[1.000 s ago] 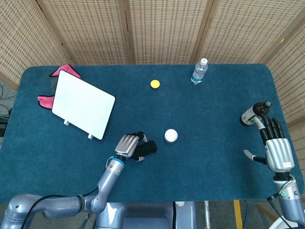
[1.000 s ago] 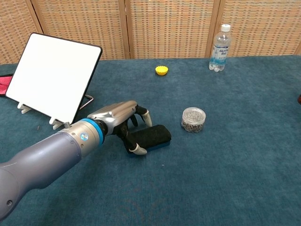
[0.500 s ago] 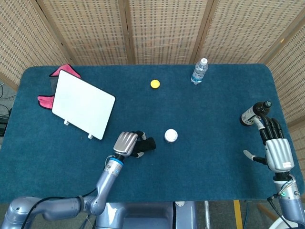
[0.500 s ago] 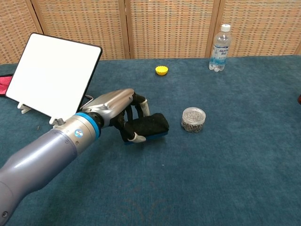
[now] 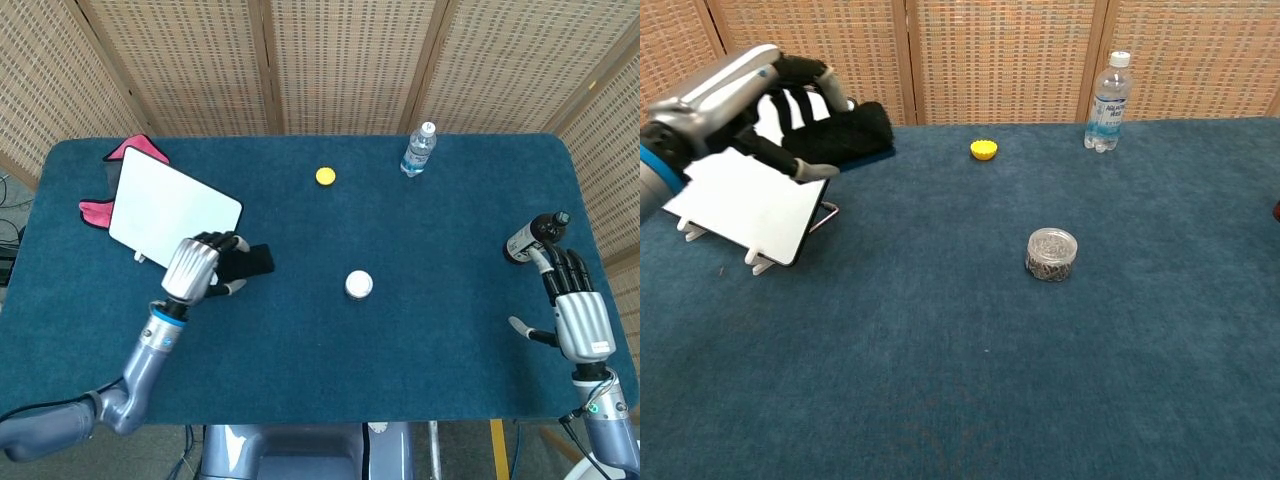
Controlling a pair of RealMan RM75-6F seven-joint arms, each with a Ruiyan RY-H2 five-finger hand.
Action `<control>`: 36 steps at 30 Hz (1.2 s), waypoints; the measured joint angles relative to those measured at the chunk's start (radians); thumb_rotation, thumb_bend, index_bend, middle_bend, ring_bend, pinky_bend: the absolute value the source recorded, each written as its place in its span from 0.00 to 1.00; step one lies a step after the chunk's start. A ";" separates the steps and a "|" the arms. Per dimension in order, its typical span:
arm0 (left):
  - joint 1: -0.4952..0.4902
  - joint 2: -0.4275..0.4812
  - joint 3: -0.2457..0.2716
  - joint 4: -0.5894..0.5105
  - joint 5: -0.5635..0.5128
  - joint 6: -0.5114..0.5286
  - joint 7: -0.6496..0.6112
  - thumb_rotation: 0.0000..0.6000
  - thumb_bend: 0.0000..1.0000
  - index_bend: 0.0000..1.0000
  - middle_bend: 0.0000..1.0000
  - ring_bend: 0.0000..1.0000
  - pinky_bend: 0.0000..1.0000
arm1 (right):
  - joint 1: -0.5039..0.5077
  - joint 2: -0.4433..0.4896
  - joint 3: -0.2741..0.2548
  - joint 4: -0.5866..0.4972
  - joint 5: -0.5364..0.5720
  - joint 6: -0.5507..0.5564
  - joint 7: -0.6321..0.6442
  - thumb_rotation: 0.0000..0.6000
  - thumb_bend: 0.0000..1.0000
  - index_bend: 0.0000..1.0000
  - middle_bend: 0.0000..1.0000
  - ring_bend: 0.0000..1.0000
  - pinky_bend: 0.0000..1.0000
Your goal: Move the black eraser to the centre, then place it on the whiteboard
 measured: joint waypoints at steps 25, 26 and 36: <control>0.013 -0.241 -0.112 0.784 -0.161 -0.140 -0.595 1.00 0.18 0.59 0.45 0.48 0.53 | 0.010 -0.005 -0.005 -0.023 0.000 -0.042 -0.034 1.00 0.00 0.00 0.00 0.00 0.04; 0.005 -0.252 -0.116 0.800 -0.163 -0.143 -0.599 1.00 0.17 0.58 0.44 0.47 0.53 | 0.010 -0.005 -0.005 -0.022 0.001 -0.044 -0.034 1.00 0.00 0.00 0.00 0.00 0.04; -0.040 -0.342 -0.116 0.954 -0.148 -0.129 -0.658 1.00 0.00 0.00 0.00 0.00 0.00 | 0.010 -0.005 -0.004 -0.014 0.005 -0.051 -0.022 1.00 0.00 0.00 0.00 0.00 0.04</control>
